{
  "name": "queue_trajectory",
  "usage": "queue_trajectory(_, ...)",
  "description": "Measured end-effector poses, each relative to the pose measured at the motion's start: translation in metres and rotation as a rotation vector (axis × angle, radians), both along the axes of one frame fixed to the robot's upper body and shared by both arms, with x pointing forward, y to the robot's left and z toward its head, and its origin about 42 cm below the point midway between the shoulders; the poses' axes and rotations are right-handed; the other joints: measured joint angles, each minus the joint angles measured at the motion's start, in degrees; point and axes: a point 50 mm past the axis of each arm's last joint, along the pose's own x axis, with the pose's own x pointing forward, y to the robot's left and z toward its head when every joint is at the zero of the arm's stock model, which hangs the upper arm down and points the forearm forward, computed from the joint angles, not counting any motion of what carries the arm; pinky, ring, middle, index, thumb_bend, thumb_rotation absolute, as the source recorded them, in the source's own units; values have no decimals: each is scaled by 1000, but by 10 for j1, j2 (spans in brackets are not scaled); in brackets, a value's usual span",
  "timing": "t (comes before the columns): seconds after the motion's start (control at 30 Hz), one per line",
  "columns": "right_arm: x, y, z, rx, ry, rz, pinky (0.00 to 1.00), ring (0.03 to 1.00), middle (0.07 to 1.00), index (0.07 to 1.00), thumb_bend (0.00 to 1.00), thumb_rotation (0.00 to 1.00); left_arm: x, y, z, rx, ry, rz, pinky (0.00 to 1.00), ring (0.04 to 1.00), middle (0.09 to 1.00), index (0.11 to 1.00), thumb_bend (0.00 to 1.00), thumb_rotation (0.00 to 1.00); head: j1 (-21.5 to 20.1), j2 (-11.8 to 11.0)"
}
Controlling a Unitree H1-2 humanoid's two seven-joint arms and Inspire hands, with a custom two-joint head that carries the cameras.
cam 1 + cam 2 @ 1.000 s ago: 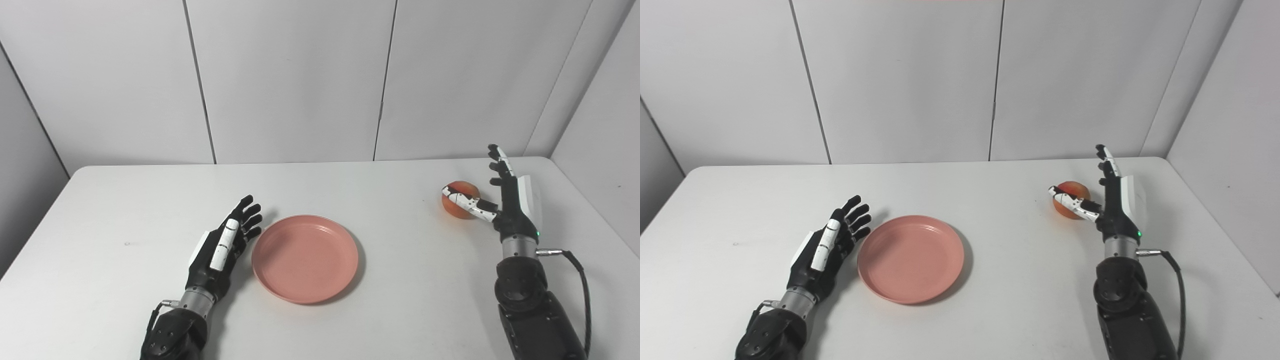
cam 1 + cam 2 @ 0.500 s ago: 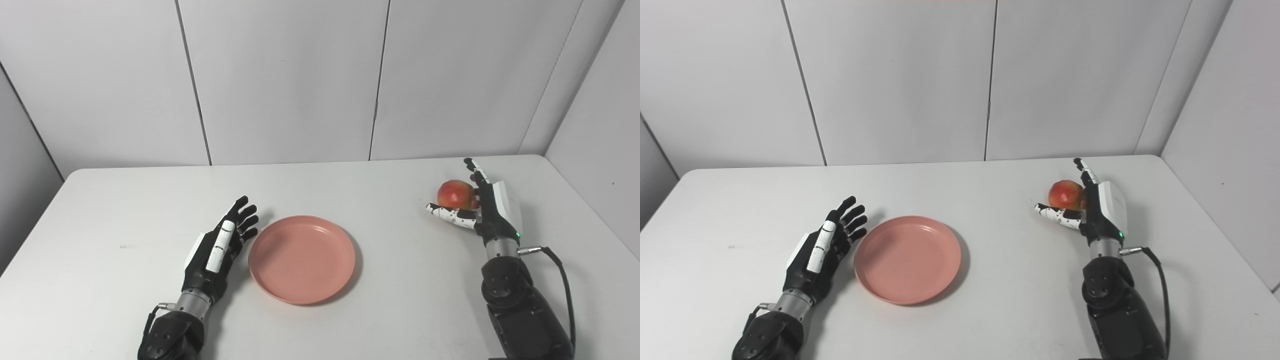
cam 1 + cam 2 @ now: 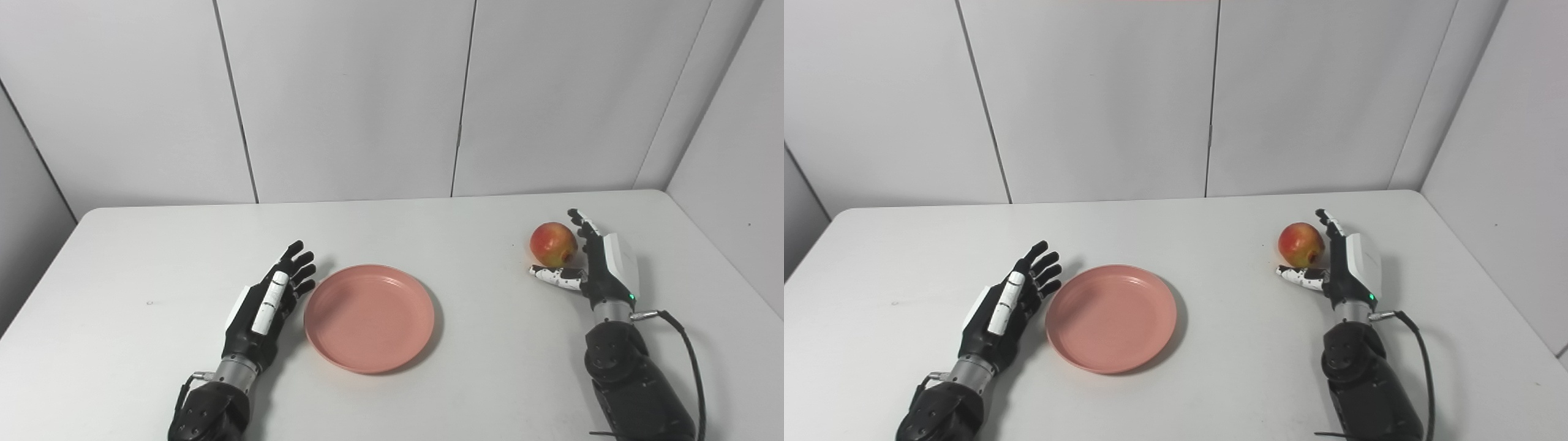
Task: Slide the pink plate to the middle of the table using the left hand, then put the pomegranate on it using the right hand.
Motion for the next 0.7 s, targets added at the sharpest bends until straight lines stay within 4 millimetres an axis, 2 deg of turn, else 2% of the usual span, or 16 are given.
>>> queue_trajectory(0.17,4,0,1,-7,-27,-32,704,783,816,805,681,84,0,0,0,1,0,-1,905,915,916,910,595,870,4,-3)
queue_trajectory(0.23,5,0,1,-9,-31,-32,695,773,809,806,675,113,0,0,0,0,0,0,902,915,917,911,598,847,4,-1)
queue_trajectory(0.47,14,3,3,-19,-83,-49,706,774,799,802,672,96,0,1,0,-1,0,1,905,916,916,913,595,879,4,-1)
queue_trajectory(0.7,18,9,3,-34,-86,-30,689,766,790,801,672,109,0,2,0,-1,0,4,903,915,914,911,593,870,1,1)
